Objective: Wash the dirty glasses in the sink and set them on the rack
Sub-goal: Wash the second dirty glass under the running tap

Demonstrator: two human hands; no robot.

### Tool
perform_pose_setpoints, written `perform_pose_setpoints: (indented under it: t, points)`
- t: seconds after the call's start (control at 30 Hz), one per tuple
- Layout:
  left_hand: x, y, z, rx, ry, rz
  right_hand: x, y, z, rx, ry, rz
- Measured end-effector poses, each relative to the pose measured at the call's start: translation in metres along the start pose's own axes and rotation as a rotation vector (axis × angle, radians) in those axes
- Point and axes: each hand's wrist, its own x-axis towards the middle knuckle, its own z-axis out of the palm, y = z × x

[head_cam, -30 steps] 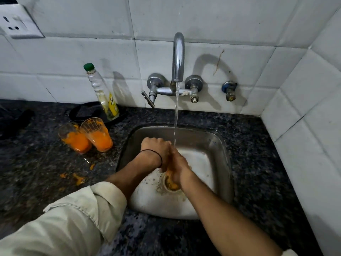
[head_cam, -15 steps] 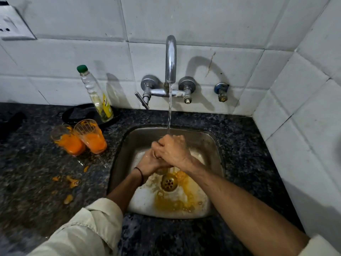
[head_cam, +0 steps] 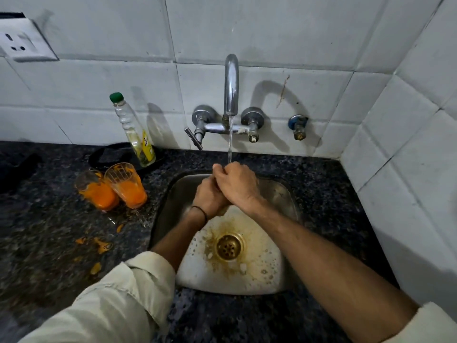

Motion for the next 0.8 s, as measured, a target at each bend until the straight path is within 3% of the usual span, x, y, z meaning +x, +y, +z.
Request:
perform_pose_setpoints:
  t: [0.07, 0.1, 0.13, 0.23, 0.3, 0.37, 0.47, 0.53, 0.6, 0.73, 0.8]
  points:
    - [-0.003, 0.008, 0.014, 0.162, 0.208, -0.036, 0.003, -0.005, 0.007, 0.011, 0.05, 0.122]
    - [-0.002, 0.005, 0.017, 0.115, 0.191, -0.062, 0.005, -0.004, 0.006, -0.035, 0.035, 0.102]
    - [0.001, 0.0, 0.016, 0.0, 0.104, -0.078, 0.007, -0.001, 0.003, -0.086, -0.002, 0.048]
    - [0.006, -0.019, -0.006, -0.434, -0.365, -0.085, 0.012, 0.013, -0.017, -0.094, -0.246, -0.188]
    - [0.007, -0.024, -0.017, -0.521, -0.499, -0.041, 0.011, 0.018, -0.022, -0.034, -0.349, -0.249]
    - [0.007, -0.022, -0.013, -0.41, -0.36, -0.023, 0.008, 0.015, -0.014, 0.032, -0.282, -0.172]
    - [0.003, -0.01, 0.008, -0.049, 0.033, 0.017, 0.006, 0.002, 0.007, 0.063, -0.093, 0.058]
    - [-0.004, -0.009, 0.018, -0.008, 0.166, 0.048, 0.006, 0.001, 0.014, -0.015, -0.083, 0.039]
    - [-0.004, -0.019, 0.015, -0.122, 0.101, 0.039, 0.004, 0.005, 0.008, -0.058, -0.168, -0.084]
    - [0.004, -0.04, -0.011, -0.473, -0.318, 0.003, 0.003, 0.011, -0.013, -0.124, -0.333, -0.283]
    - [0.006, -0.036, -0.013, -0.372, -0.271, -0.011, 0.002, 0.008, -0.006, -0.099, -0.262, -0.199]
